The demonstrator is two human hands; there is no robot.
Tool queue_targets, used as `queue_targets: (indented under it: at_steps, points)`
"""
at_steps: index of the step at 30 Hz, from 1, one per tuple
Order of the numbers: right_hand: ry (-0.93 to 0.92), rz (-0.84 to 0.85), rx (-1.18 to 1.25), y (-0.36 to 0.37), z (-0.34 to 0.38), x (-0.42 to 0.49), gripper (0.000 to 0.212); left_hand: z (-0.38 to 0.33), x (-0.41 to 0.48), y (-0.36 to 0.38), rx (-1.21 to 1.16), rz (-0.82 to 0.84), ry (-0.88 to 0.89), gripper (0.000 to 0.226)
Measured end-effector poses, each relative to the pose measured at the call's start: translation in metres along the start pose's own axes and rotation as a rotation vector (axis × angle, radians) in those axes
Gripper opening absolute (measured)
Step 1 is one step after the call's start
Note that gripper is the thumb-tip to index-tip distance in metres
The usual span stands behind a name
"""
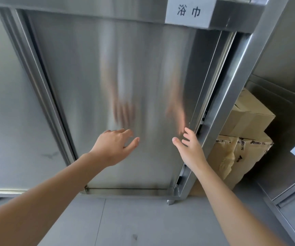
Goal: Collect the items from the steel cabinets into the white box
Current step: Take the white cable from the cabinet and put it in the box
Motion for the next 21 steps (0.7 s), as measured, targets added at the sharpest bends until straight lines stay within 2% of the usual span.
queue_targets:
  at_steps: [5,8,16,18,21]
  points:
    - [-0.074,0.094,-0.054,-0.018,0.126,-0.025,0.055,-0.004,0.023,-0.121,-0.009,0.001,-0.052,0.050]
    - [-0.177,0.179,-0.156,-0.036,0.236,-0.037,0.056,-0.022,0.038,-0.211,-0.026,-0.020,-0.053,0.048]
    - [-0.351,0.169,-0.199,-0.127,0.542,-0.052,0.054,-0.053,0.059,-0.524,-0.053,-0.197,-0.096,0.040]
    - [-0.382,0.163,-0.196,-0.144,0.595,-0.061,0.054,-0.059,0.053,-0.583,-0.022,-0.243,-0.103,0.042]
    - [-0.405,0.170,-0.160,-0.157,0.639,-0.079,0.054,-0.064,0.036,-0.628,0.038,-0.248,-0.124,0.044]
Point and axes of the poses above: each hand's wrist, its own x-axis towards the middle knuckle, its own y-axis out of the palm, z = x × y, the point moved 9 cm from there along x, towards the middle knuckle, and after that the axes turned 7 degrees about x, right-handed, at the moved point
